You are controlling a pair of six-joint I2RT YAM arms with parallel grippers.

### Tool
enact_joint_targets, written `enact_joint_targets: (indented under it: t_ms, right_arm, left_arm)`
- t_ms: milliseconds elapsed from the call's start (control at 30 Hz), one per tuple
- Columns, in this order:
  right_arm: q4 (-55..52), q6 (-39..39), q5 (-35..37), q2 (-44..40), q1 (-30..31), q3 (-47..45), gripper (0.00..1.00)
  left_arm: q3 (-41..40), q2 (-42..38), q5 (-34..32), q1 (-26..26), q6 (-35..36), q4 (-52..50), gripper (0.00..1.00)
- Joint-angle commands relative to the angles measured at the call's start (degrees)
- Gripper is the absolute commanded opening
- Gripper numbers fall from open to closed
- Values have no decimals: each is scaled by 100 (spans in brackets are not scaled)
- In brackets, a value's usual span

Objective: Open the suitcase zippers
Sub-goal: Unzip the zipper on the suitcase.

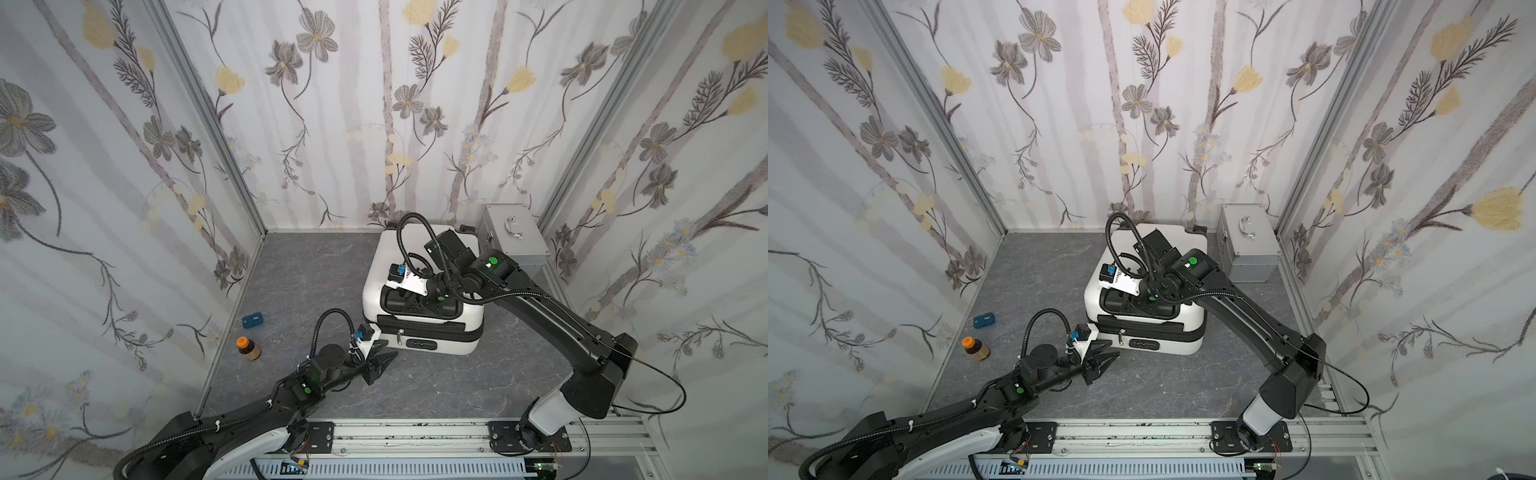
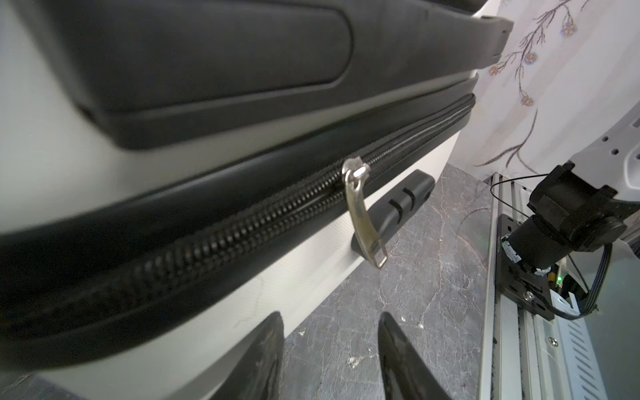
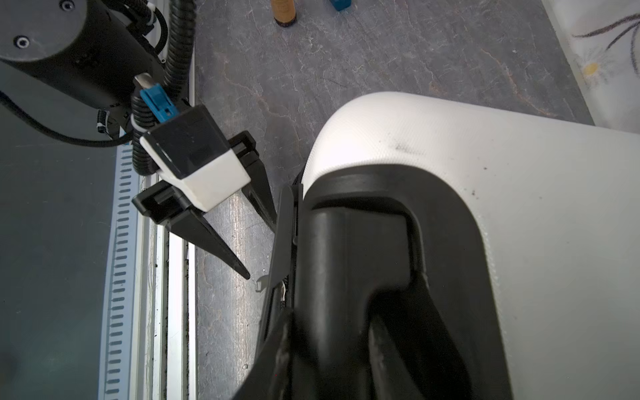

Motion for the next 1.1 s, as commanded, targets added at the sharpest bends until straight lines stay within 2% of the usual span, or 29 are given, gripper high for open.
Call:
enact_joint_targets:
  t_ms: [0, 300, 533, 667, 733, 833, 967, 1067]
  right_arm:
    - [1421, -33, -406, -17, -1, 106, 0]
    - [1473, -37, -474, 7, 2, 97, 0]
    - [1490, -33, -492, -22, 8, 59, 0]
    - [1493, -35, -446, -51, 4, 48, 0]
    - [1514, 1, -399, -58, 3, 44, 0]
    - [1642, 206, -226, -27, 7, 48, 0]
    - [1895, 550, -75, 94, 12, 64, 0]
    - [2080, 713, -110, 185, 34, 57, 0]
  left_arm:
    - [94, 147, -104, 5, -480, 716, 47]
    - [305, 748, -55, -4, -799, 1449, 47]
    - [413, 1173, -237, 2, -1042, 2008, 34]
    - [484, 1189, -306, 1, -1095, 1952, 20]
    - [516, 1105, -294, 2, -1051, 1825, 12]
    - [744, 853, -205, -7, -843, 1022, 4]
    - [1114, 492, -113, -117, -235, -279, 0]
    - [1151, 297, -76, -157, -81, -482, 0]
